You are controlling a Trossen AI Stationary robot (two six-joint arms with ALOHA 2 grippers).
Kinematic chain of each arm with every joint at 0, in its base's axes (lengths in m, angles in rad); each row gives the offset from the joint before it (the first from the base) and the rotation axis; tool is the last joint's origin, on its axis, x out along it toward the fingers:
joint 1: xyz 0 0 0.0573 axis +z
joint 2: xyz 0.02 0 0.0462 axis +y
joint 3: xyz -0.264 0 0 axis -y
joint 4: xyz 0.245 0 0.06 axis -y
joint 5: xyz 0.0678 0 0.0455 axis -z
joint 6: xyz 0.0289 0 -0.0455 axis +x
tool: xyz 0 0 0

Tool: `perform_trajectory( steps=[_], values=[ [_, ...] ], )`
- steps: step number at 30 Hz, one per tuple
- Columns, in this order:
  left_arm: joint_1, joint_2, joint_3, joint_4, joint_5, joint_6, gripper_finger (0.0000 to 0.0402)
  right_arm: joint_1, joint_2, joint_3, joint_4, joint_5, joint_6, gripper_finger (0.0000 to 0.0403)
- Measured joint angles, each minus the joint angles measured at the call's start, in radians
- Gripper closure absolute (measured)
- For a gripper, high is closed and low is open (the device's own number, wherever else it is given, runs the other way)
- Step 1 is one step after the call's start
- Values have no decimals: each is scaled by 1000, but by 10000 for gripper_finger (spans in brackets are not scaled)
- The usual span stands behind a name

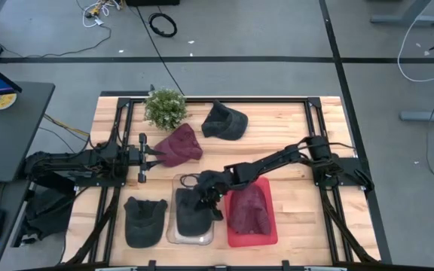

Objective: Pick & Place hat
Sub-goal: Put the top right black cap into the transparent bin

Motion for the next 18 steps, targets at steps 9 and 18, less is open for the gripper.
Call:
perform_trajectory(
  steps=[9,18],
  values=[
    [0,0,0,2,0,0,287,-21,-3,0,-33,-5,35,377],
    [0,0,0,1,0,0,287,-21,-4,0,-32,-2,53,315]
  ],
)
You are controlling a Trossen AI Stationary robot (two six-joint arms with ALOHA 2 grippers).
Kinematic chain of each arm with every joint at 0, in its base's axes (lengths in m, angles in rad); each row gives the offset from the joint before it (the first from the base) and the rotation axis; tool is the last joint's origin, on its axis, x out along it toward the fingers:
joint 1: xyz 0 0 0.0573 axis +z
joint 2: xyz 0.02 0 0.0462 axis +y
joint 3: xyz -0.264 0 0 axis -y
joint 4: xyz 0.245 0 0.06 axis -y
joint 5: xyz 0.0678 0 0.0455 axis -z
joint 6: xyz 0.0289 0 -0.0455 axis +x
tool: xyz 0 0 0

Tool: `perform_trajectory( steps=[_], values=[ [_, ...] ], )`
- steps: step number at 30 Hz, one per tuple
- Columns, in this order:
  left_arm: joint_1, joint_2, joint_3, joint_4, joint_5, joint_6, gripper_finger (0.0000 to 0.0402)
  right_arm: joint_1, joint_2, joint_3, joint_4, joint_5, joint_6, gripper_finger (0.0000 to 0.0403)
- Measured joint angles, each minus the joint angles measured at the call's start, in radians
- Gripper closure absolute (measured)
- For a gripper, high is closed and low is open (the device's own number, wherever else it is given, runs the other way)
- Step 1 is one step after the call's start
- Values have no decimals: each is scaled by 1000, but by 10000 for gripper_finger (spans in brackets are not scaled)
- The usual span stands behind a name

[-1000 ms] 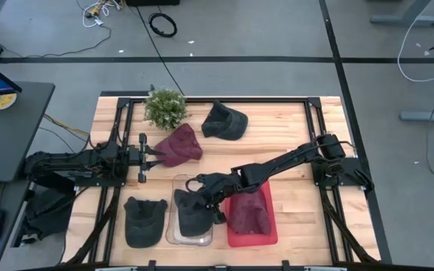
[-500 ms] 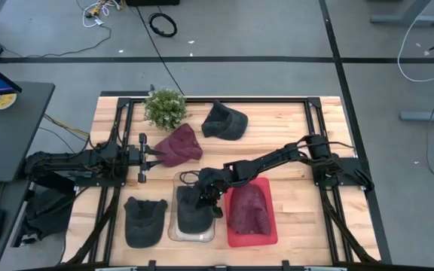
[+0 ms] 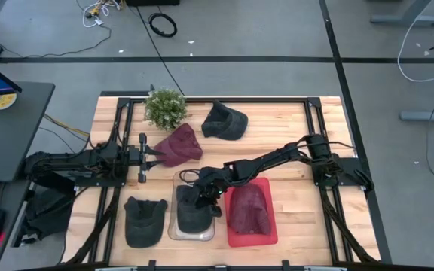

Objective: Pick & Place hat
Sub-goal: Put the top right black cap into the transparent bin, then put the top black cap in the transparent bin

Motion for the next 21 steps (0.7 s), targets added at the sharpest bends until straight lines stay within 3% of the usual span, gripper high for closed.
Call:
perform_trajectory(
  steps=[10,21],
  values=[
    [0,0,0,0,0,0,287,0,-40,-1,-18,-4,26,252],
    [0,0,0,-1,0,0,287,-19,-89,-1,-92,-6,139,243]
  ],
)
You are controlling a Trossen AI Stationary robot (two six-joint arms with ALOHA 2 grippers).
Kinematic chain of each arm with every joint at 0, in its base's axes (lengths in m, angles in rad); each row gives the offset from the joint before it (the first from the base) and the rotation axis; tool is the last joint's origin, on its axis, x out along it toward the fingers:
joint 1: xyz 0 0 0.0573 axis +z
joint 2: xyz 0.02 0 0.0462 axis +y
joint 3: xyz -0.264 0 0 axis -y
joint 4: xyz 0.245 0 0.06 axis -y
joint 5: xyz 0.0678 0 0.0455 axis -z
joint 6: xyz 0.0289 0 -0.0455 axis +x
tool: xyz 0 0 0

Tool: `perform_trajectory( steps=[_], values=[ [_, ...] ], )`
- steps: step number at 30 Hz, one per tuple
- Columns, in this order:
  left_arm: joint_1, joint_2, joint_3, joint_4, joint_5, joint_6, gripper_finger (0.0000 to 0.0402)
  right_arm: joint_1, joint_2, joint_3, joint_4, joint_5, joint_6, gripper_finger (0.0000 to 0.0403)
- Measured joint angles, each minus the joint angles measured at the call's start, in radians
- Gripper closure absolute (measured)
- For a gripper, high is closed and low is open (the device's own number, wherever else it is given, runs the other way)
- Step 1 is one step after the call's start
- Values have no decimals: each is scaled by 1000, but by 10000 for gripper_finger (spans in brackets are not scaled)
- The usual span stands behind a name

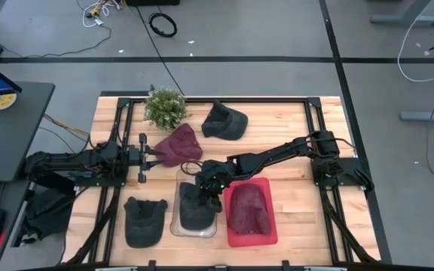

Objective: Pick & Place hat
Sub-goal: Put the top black cap in the transparent bin

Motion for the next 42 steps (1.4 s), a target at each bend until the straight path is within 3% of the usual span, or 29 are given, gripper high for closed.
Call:
perform_trajectory(
  steps=[26,37,42],
  values=[
    [0,0,0,1,0,0,287,-6,-182,0,-193,5,6,243],
    [0,0,0,1,0,0,287,-6,-237,0,-312,168,-87,243],
    [0,0,0,1,0,0,287,-7,-238,0,-329,195,-168,243]
  ],
)
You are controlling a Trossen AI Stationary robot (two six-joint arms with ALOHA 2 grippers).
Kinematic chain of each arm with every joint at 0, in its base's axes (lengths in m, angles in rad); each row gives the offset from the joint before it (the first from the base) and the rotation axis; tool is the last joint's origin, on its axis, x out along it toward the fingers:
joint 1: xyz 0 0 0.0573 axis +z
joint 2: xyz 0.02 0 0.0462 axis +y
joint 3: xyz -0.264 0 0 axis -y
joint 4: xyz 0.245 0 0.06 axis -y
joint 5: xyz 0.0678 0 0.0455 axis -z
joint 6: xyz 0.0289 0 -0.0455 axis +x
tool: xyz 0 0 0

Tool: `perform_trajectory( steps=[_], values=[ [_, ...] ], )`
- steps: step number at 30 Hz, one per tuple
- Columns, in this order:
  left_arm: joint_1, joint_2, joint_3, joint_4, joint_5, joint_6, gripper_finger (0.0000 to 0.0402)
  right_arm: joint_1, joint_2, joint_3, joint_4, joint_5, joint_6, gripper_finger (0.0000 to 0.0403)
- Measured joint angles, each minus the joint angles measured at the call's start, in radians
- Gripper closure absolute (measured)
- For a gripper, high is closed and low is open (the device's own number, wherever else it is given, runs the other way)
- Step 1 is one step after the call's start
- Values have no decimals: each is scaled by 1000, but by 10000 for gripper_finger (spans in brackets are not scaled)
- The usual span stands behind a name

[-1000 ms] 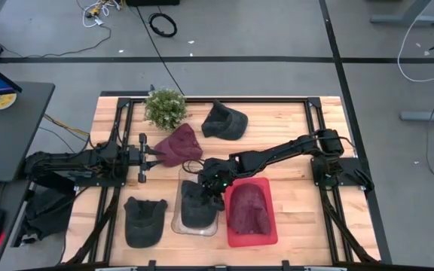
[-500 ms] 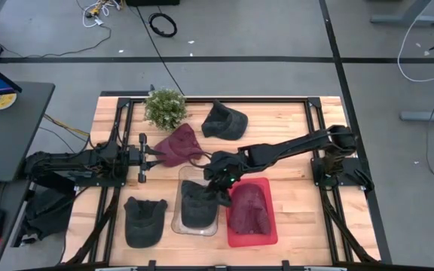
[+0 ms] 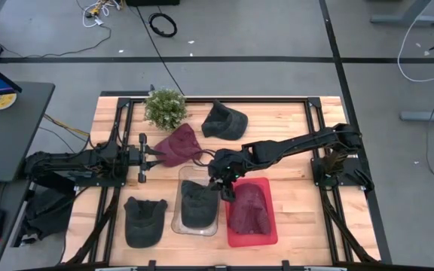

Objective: Pick & Place hat
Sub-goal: Put the top black cap in the transparent bin

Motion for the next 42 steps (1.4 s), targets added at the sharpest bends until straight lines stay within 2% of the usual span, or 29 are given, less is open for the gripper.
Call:
perform_trajectory(
  steps=[3,6,10,15,18,23,30,36,42],
  values=[
    [0,0,0,0,0,0,287,-2,0,0,-13,2,-84,243],
    [0,0,0,0,0,0,287,-3,0,0,-28,46,-170,243],
    [0,0,0,0,0,0,287,-5,0,0,-68,183,-296,243],
    [0,0,0,0,0,0,287,-22,0,0,-108,436,-386,243],
    [0,0,0,0,0,0,287,-58,0,0,-125,504,-397,243],
    [0,0,0,0,0,0,287,-144,0,0,-165,487,-417,243],
    [0,0,0,0,0,0,287,-277,1,0,-209,314,-481,243],
    [0,0,0,0,0,0,287,-366,5,-31,-174,302,-600,243],
    [0,0,0,0,0,0,287,-436,5,-82,-58,302,-723,243]
  ],
)
